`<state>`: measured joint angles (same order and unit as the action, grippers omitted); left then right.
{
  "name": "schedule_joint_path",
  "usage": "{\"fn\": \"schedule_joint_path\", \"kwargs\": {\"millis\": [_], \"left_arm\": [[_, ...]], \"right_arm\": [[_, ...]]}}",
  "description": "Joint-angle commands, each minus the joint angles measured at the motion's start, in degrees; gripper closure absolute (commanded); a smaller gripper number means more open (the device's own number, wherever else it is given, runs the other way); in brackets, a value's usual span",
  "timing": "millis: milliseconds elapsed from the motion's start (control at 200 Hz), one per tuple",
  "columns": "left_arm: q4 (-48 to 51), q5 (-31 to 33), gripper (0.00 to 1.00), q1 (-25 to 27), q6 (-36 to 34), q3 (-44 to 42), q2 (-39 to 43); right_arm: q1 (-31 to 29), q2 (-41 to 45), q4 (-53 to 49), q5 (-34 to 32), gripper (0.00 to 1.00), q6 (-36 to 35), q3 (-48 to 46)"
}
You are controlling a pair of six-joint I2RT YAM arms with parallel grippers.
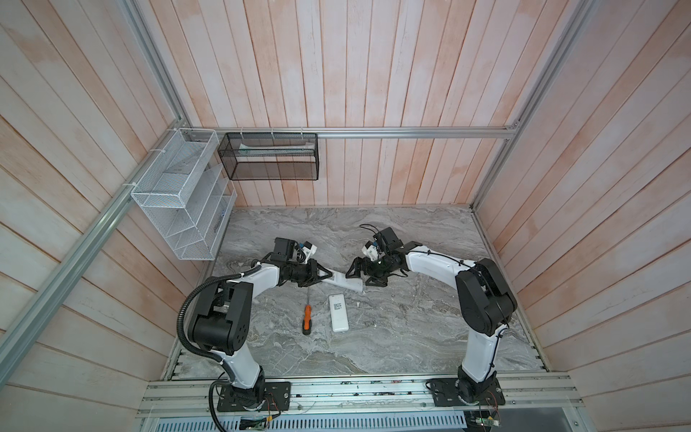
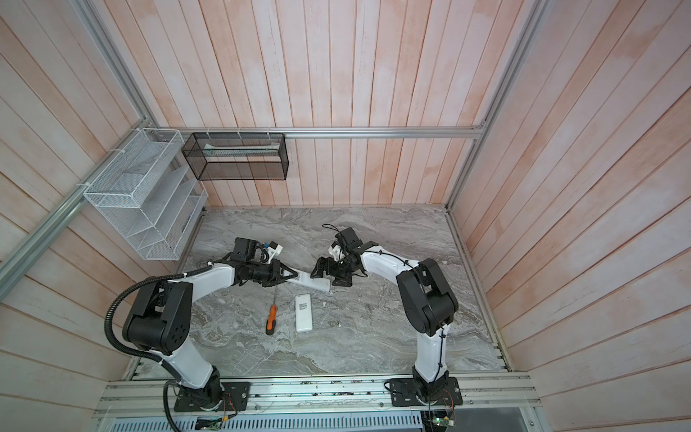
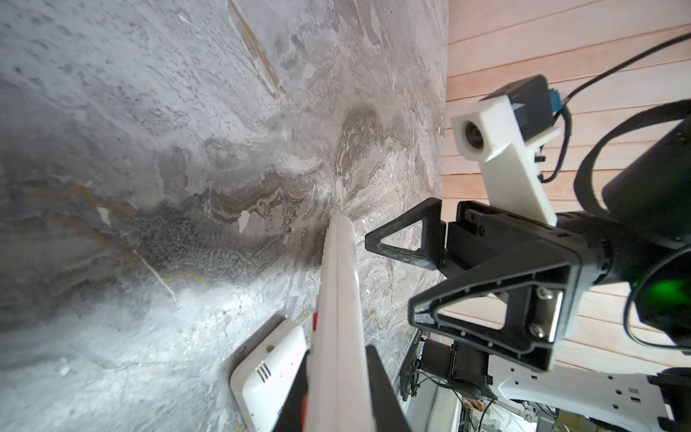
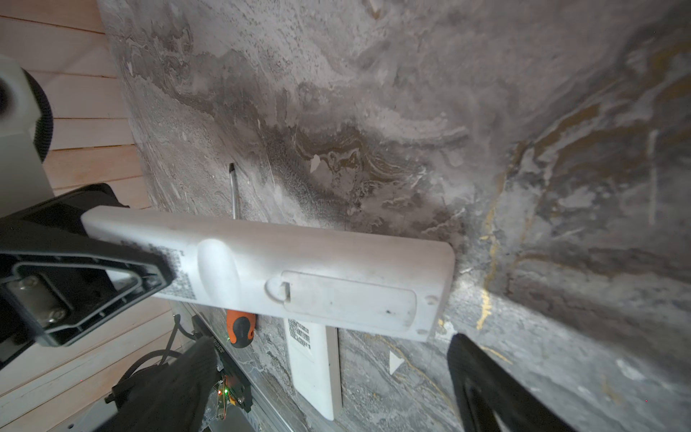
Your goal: Unload the batteries from the remote control
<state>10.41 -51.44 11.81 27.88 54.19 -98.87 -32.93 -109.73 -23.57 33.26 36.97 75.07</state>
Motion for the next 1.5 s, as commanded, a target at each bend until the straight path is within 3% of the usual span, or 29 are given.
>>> {"fn": "schedule_joint_path", "kwargs": {"millis": [0, 850, 1220, 1495], "left_arm": [[1.4, 3.5, 1.00, 0.8, -0.9, -0.9, -1.7], [2.4, 3.8, 1.00, 1.1, -1.9, -0.1, -1.7], [2.0, 3.7, 1.00, 1.2, -1.7, -0.5, -1.7], [2.2, 3.9, 1.00, 1.3, -1.7, -0.4, -1.8]], "right_arm": [[-0.3, -1.7, 1.8, -0.5, 0.04, -0.5, -1.2], [-1.1, -5.1, 4.6, -1.7, 0.17, 1.4, -2.6], [-1.5, -5.3, 4.7, -1.8, 0.13, 2.1, -1.2], [-1.5, -6.8, 4.9, -2.2, 0.15, 3.1, 0.1]]}}
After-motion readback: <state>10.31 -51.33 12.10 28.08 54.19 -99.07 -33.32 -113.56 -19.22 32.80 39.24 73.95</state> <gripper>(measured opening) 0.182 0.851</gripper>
